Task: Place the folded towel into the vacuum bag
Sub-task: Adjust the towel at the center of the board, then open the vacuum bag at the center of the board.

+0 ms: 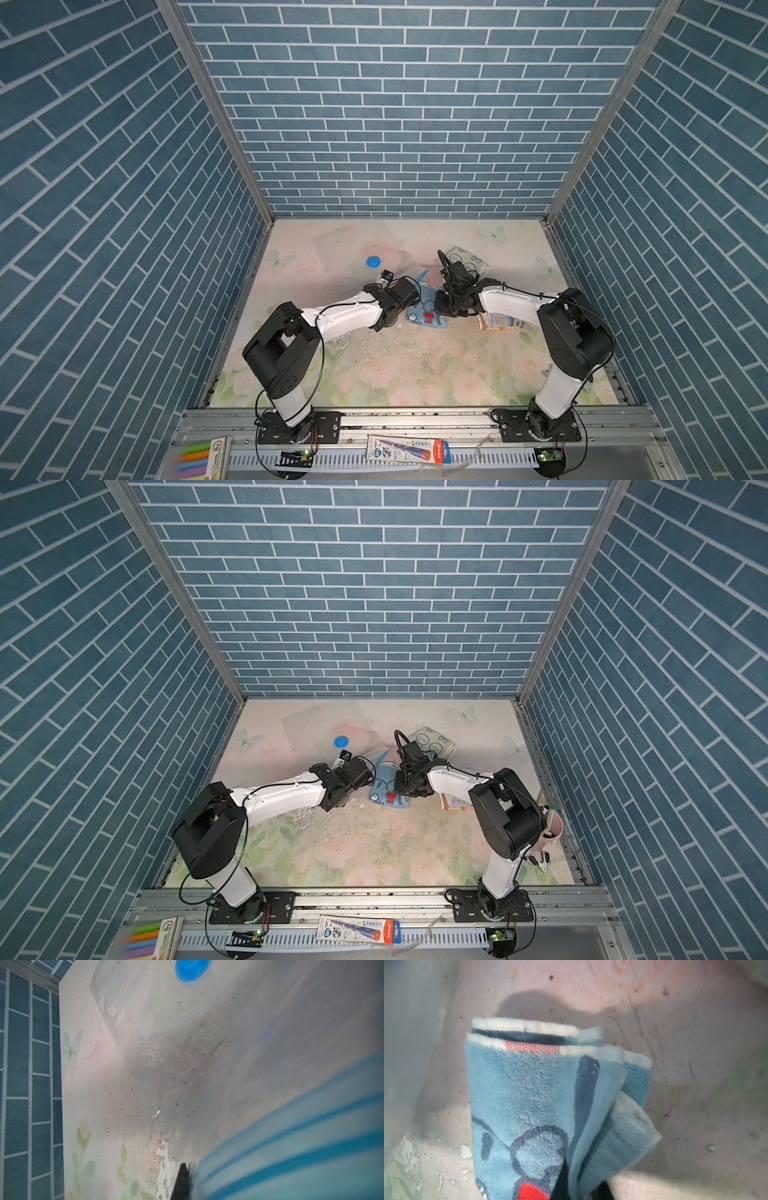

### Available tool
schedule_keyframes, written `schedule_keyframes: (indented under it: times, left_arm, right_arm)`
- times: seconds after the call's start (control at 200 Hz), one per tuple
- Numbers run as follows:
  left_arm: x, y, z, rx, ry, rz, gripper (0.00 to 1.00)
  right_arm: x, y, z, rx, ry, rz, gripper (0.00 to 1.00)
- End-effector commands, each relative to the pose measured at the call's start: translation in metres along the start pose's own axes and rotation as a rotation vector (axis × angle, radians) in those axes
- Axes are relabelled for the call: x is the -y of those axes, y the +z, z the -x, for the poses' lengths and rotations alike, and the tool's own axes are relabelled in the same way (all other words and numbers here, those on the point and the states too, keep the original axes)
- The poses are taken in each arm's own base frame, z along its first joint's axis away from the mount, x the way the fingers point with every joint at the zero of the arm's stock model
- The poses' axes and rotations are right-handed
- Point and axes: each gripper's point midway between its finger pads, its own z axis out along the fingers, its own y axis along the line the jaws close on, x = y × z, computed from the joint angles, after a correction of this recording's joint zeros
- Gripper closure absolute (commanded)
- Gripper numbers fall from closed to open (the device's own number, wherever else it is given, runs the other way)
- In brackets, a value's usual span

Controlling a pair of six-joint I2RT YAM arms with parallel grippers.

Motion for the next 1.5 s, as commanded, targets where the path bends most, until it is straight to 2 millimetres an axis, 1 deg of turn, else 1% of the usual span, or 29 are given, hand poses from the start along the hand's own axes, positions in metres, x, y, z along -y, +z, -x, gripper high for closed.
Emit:
schedule_keyframes:
  times: [0.0, 0.08, 0.145, 0.225, 0.34, 0.4, 0.51, 0.62, 0.69, 0.77, 0.91, 0.995, 1.095, 1.15, 1.265, 1.375, 1.495]
  left_arm:
    - [-0.003, -0.002, 0.003, -0.001, -0.006, 0.031, 1.0]
    - [0.0, -0.002, 0.003, 0.002, 0.005, 0.013, 1.0]
    - [0.004, -0.003, 0.003, 0.001, 0.016, -0.014, 1.0]
    - [0.01, -0.005, 0.003, -0.004, 0.032, -0.052, 1.0]
    - [0.016, -0.006, 0.002, -0.01, 0.05, -0.088, 1.0]
    - [0.018, -0.006, 0.002, -0.011, 0.062, -0.106, 1.0]
    - [0.024, -0.01, 0.005, 0.006, 0.075, -0.149, 1.0]
    - [0.026, -0.014, 0.009, 0.027, 0.074, -0.195, 1.0]
    - [0.028, -0.018, 0.013, 0.044, 0.075, -0.222, 1.0]
    - [0.028, -0.021, 0.018, 0.064, 0.068, -0.252, 1.0]
    - [0.032, -0.028, 0.028, 0.094, 0.06, -0.32, 1.0]
    - [0.032, -0.03, 0.032, 0.106, 0.058, -0.342, 1.0]
    - [0.034, -0.031, 0.035, 0.117, 0.039, -0.376, 1.0]
    - [0.034, -0.031, 0.035, 0.119, 0.021, -0.395, 1.0]
    - [0.037, -0.032, 0.037, 0.121, 0.008, -0.42, 1.0]
    - [0.038, -0.031, 0.037, 0.113, 0.015, -0.417, 1.0]
    - [0.037, -0.03, 0.036, 0.108, 0.009, -0.415, 1.0]
  right_arm:
    - [0.0, -0.008, -0.013, -0.013, 0.049, 0.043, 0.87]
    - [0.006, -0.012, -0.019, -0.004, 0.069, 0.037, 0.86]
    - [0.013, -0.015, -0.023, 0.003, 0.081, 0.023, 0.83]
    - [0.018, -0.019, -0.026, 0.005, 0.087, 0.019, 0.73]
    - [0.02, -0.026, -0.025, 0.016, 0.095, 0.033, 0.57]
    - [0.021, -0.029, -0.024, 0.019, 0.102, 0.048, 0.51]
    - [0.019, -0.033, -0.022, 0.009, 0.117, 0.108, 0.46]
    - [0.019, -0.038, -0.019, 0.006, 0.125, 0.138, 0.46]
    - [0.011, -0.045, -0.014, 0.025, 0.102, 0.172, 0.46]
    - [-0.004, -0.059, -0.005, 0.069, 0.069, 0.246, 0.46]
    - [-0.033, -0.086, 0.017, 0.164, 0.023, 0.371, 0.46]
    - [-0.044, -0.094, 0.027, 0.194, 0.014, 0.403, 0.46]
    - [-0.053, -0.099, 0.038, 0.218, 0.016, 0.435, 0.46]
    - [-0.061, -0.102, 0.047, 0.245, 0.025, 0.47, 0.46]
    - [-0.08, -0.101, 0.059, 0.269, 0.032, 0.523, 0.45]
    - [-0.098, -0.098, 0.066, 0.275, 0.012, 0.542, 0.45]
    - [-0.11, -0.094, 0.068, 0.279, -0.005, 0.545, 0.45]
